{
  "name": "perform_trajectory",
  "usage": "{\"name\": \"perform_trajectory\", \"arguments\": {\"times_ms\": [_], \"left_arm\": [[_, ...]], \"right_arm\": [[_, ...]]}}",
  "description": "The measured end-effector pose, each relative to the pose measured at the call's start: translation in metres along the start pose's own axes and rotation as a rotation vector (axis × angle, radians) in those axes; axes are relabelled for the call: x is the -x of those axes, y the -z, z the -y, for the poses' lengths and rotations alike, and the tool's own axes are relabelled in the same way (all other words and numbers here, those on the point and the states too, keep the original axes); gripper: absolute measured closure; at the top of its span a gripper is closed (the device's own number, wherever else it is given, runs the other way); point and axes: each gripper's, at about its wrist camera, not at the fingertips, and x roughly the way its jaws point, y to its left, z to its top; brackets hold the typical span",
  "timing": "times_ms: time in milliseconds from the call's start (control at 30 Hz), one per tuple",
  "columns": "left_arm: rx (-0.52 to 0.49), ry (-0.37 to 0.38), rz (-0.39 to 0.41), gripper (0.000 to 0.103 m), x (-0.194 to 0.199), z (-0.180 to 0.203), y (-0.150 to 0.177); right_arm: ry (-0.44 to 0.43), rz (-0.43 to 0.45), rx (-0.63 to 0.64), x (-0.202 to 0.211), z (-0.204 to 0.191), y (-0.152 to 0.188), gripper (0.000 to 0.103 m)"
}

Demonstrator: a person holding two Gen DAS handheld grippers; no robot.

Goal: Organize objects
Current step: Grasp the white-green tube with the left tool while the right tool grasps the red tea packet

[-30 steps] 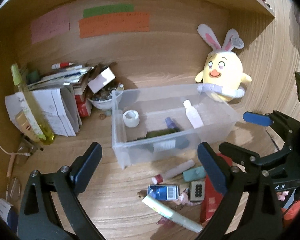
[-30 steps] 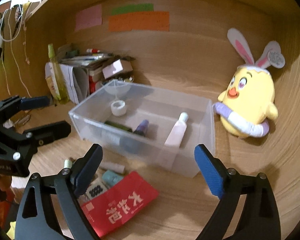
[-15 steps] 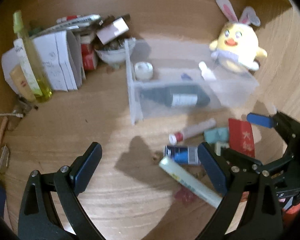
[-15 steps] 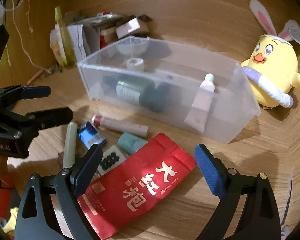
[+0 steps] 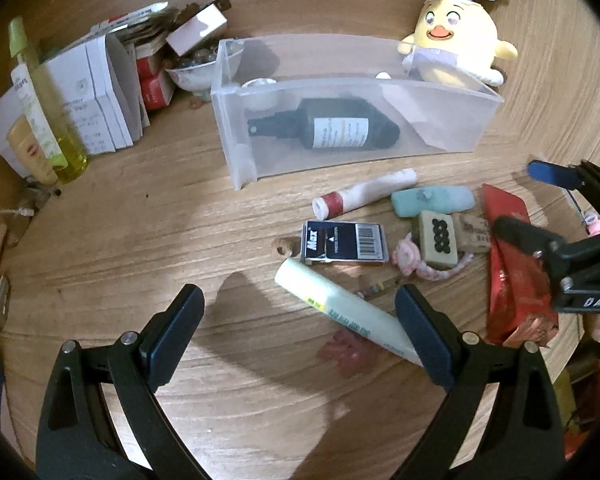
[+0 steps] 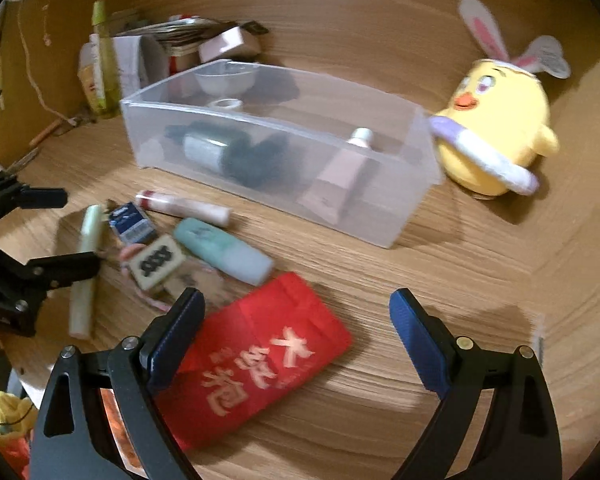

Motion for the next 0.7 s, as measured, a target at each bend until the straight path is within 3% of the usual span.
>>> {"name": "perform_trajectory", "arguments": {"times_ms": [133,333,467,700], "left_arm": [[0.038,0.045,-0.02,0.011,-0.004,-0.005,0.002],[0.021,0.046,0.007,0.037,0.003,0.0,0.007],[0.001,0.076,0.013,0.066,0.006,0.007,0.007],[0.017,0.114,0.018,0.083,0.006,0.005,0.006]], "right_arm": [[-0.039,0.011,-0.063,0.012,0.007,0.004,0.01],[-0.123,0.028,-0.102,0.03,-0.005,0.016,0.01],[-0.143,0.005,-0.109,0.025,-0.02,0.021,0.01],[-0.181,-0.043,-0.207,0.009,-0.023,0.027,0.002]]}}
